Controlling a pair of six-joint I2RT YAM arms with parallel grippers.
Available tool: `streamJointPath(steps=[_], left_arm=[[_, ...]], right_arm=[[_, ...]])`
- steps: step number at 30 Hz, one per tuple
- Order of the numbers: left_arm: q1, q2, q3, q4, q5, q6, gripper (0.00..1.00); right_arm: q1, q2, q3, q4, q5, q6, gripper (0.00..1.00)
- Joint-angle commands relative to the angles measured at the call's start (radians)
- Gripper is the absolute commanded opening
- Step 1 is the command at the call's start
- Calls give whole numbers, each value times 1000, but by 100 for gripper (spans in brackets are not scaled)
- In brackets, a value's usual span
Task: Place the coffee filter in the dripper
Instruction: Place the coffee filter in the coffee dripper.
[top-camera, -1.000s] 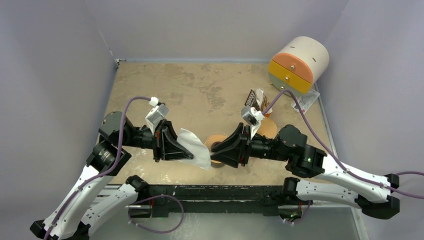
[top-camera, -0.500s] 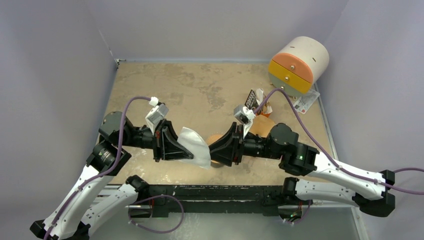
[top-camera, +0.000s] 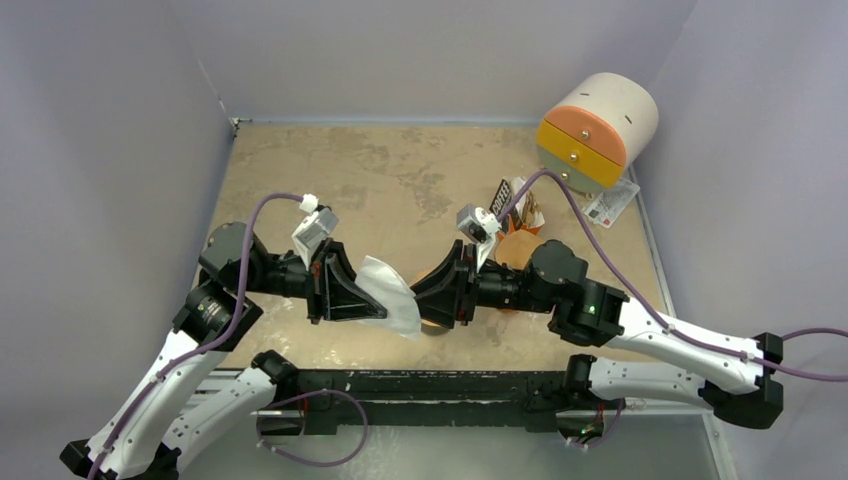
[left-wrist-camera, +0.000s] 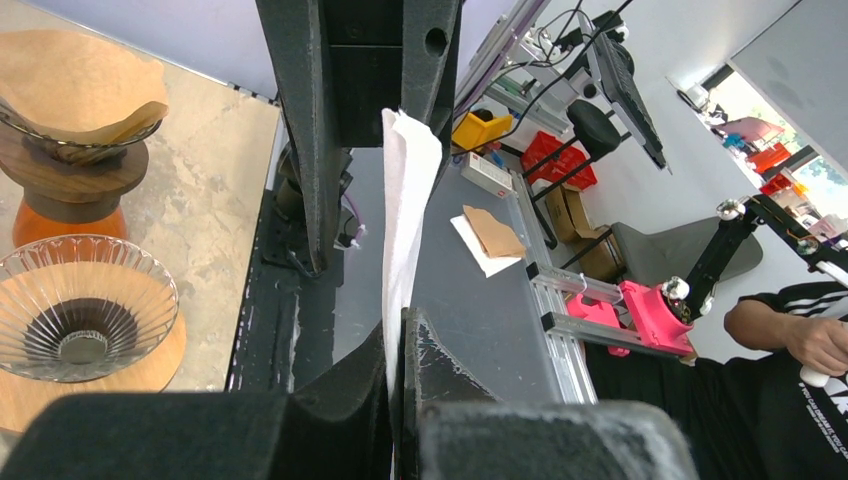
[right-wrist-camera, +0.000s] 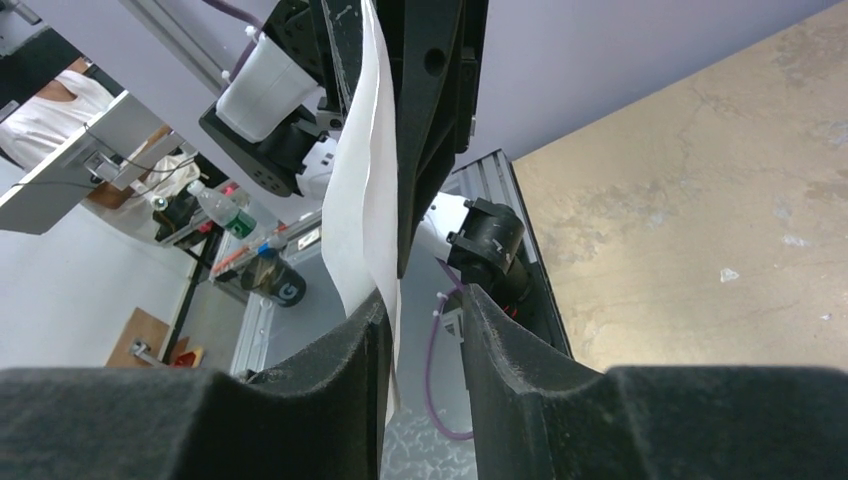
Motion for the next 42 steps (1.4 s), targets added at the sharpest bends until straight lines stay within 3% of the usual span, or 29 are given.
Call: streamJointPath(steps=[1,7,10,11,16,19,23,32,42], left_arm=[[-3,1,13,6,13,24,0],[-3,6,13,-6,14,32,0],[-4,7,17,-22,3,41,0],[-3,8,19,-30,-4,46,0],[-3,21,34,-85,-44,73,0],[-2,32,58,-158,-97,109,23],[-3,56,98,-250,-166,155,33],[-2,78,212,-501,-331,285,40],[-2,112,360,-587,-380,228,40]], right_arm=[[1,12,59,57,-18,-19,33],[0,37,81,57,-43,-28,25],[1,45,86,56,-66,-34,2],[1,47,87,55,-76,-35,0],[1,47,94,15,-75,-46,0],[1,46,114,-59,-30,-67,0],[2,46,155,-197,41,-107,0],[3,86,303,-599,367,-187,0],[3,197,535,-938,569,-240,0]])
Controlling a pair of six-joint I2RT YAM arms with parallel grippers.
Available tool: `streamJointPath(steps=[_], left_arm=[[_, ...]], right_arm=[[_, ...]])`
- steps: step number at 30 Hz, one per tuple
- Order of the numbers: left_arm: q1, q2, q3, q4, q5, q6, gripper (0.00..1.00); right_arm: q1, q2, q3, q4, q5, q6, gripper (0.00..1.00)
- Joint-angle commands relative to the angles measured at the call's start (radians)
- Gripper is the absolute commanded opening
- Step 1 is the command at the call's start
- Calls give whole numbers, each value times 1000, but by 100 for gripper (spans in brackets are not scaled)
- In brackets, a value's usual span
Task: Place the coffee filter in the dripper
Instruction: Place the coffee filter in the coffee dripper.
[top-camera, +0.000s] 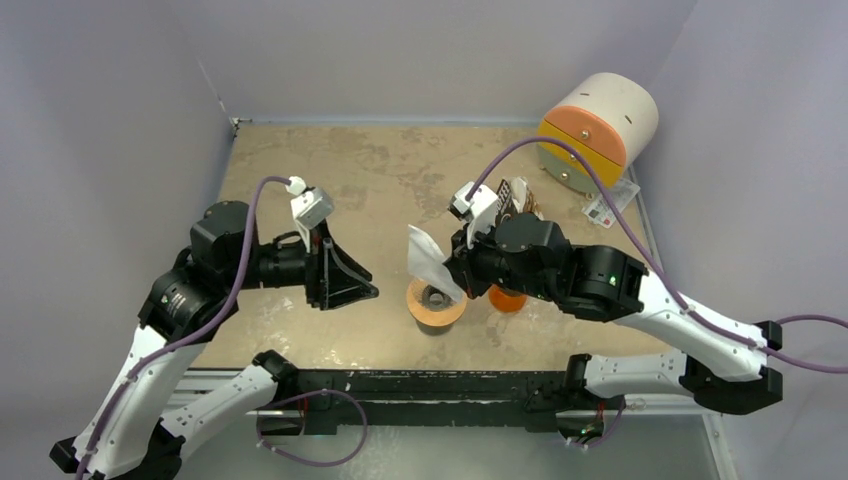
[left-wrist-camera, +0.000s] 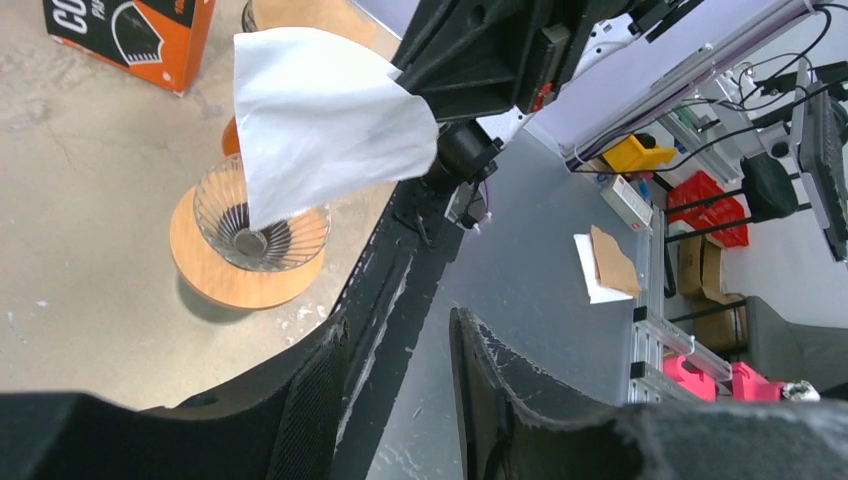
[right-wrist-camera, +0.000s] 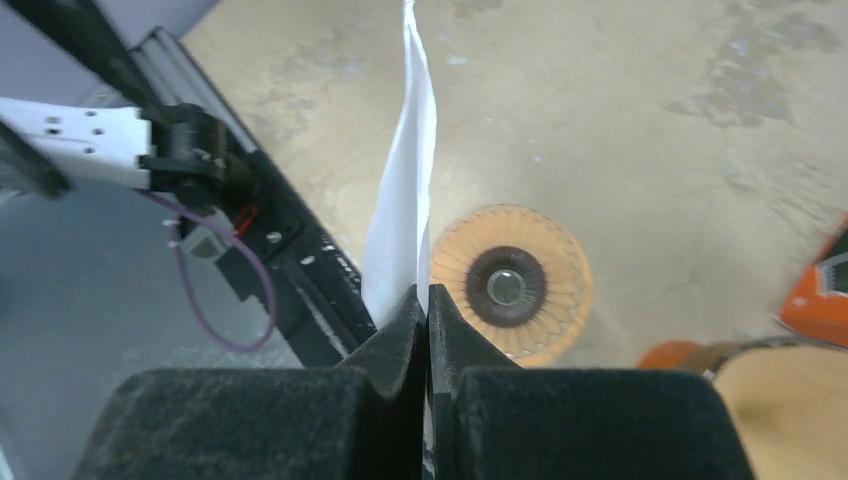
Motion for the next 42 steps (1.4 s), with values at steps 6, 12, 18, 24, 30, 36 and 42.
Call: streamJointPath(steps=[6,12,18,24,30,36,42], left_arm=[[-3,53,83,133,-19,-207,34],[-3,123,73,326,-20,-400,7],[-4,151,25,461,-46,-526,0],[-7,168,-33,542,-66,-609,0],[-58,191,-44,556,-130,-634,0],[-123,209,-32,483,-221,-616,0],[-160,209,-47,424,-295,-595,0]], right_arm=[[2,135,234,-324,162,-58,0],[2,186,256,-357,193,-46,0],[51,193,212,-268,291,-45,0],[146,224,218,-218,491,-44,0],[204,259,235,-193,654,-58,0],[222,276,244,-184,743,-49,0],[227,264,236,-155,763,-36,0]])
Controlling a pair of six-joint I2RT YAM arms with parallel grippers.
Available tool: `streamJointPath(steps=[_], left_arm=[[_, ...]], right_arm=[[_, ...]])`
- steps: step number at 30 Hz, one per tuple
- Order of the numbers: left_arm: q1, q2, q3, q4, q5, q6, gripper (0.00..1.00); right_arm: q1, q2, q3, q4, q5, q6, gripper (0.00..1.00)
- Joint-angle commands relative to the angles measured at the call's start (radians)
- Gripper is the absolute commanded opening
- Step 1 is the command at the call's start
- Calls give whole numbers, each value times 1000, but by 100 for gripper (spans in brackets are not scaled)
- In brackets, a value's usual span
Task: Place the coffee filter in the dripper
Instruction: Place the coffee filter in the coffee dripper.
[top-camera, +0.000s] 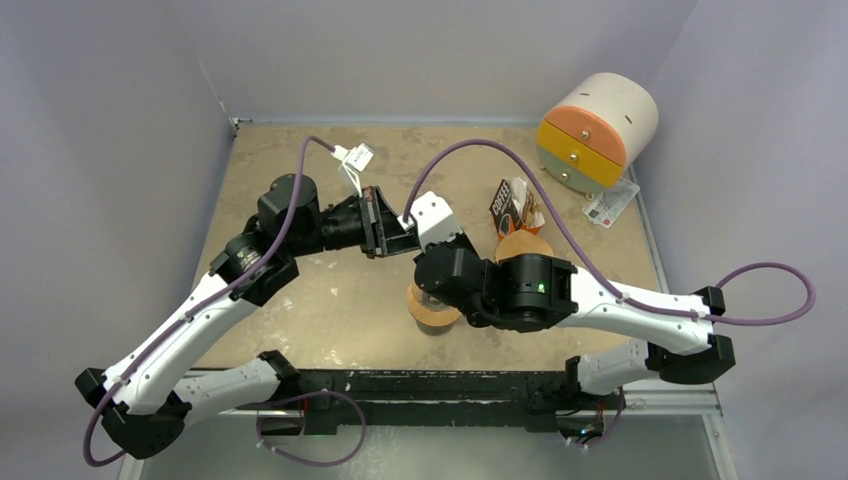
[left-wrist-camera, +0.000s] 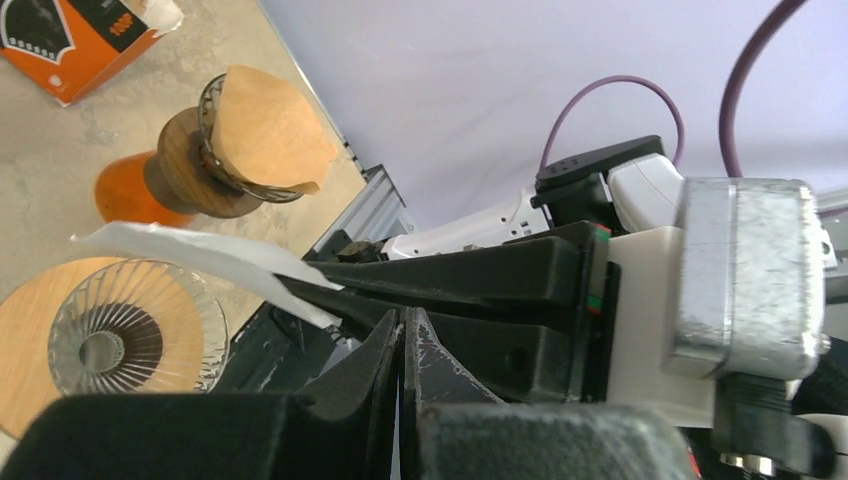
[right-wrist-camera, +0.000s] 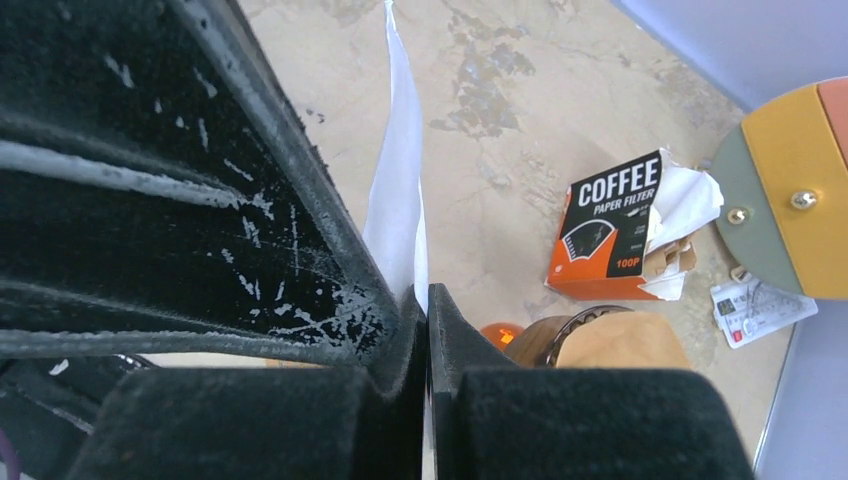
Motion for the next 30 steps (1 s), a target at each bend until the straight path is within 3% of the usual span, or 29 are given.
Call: streamJointPath(steps=[1,21,30], left_arm=[[-17,-10,-14,-31,-86,9,0],[-21,-14,17,-186,-273,79,0],[-33,40,82,-338,-295,91,0]], right_arm=[[9,-20,21,45,76,14,0],[39,-25,-5,77,70,37,0],[43,14,13,6,66,144,0]])
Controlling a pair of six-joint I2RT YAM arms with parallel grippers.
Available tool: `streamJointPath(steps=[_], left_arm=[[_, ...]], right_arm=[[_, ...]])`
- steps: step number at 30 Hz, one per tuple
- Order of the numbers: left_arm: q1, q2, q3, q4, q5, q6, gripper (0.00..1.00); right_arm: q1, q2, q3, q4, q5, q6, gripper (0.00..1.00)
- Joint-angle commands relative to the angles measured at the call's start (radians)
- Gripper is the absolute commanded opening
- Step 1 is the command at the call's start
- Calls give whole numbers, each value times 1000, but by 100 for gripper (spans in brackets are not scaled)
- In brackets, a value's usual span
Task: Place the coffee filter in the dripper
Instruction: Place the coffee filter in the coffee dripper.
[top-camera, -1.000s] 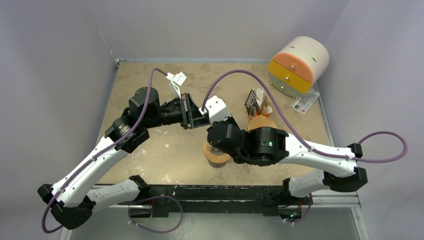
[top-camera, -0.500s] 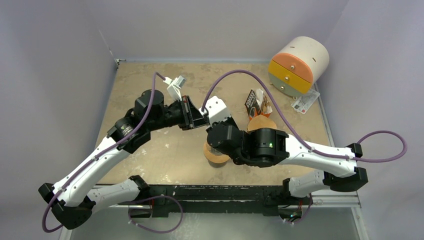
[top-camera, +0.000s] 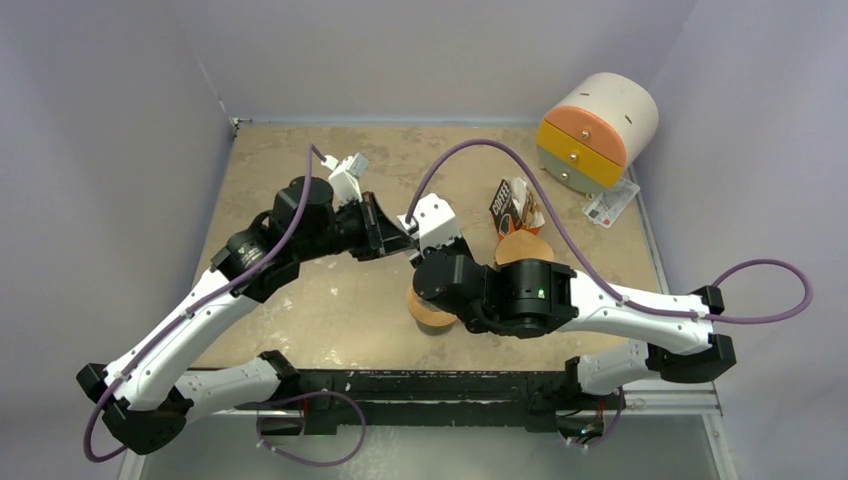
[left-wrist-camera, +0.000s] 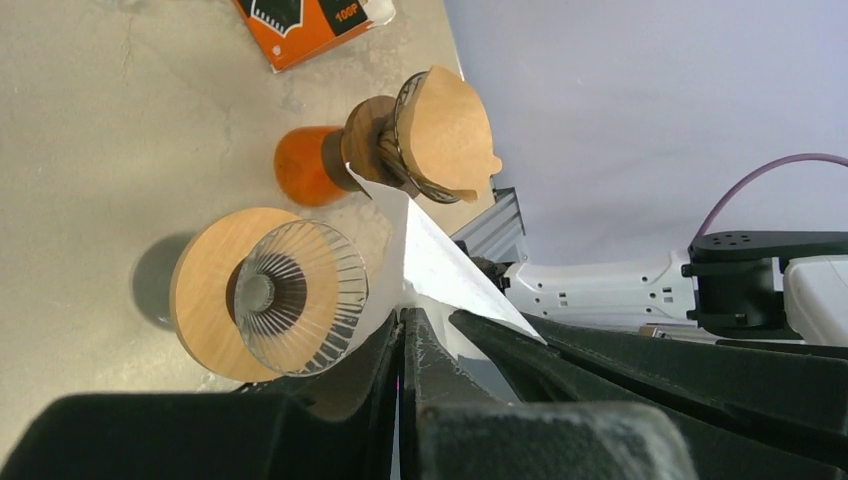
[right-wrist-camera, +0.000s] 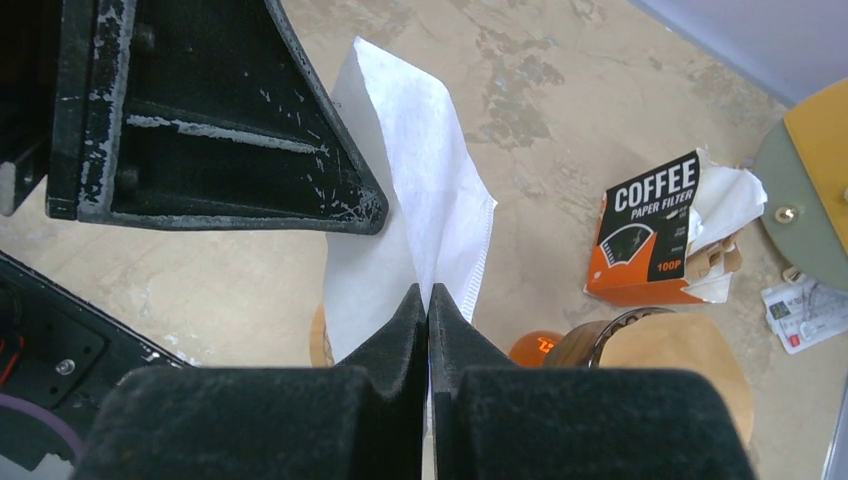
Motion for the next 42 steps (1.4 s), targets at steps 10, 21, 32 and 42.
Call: streamJointPath(steps=[10,21,32,42], left_arm=[[-48,25,34,-74,-17,-9,0],[-59,41,29,-63,-53,-36,0],[-75,89,64,-180,-161,-28,0],[-111,137,102,-196,-168,-34,0]], right_arm=[[6,30,-41,-35,2,206,0],[41,42,-88,53,57,228,0],[99,67,-142,170,257,226,0],[100,92,-169,267,297,177,0]])
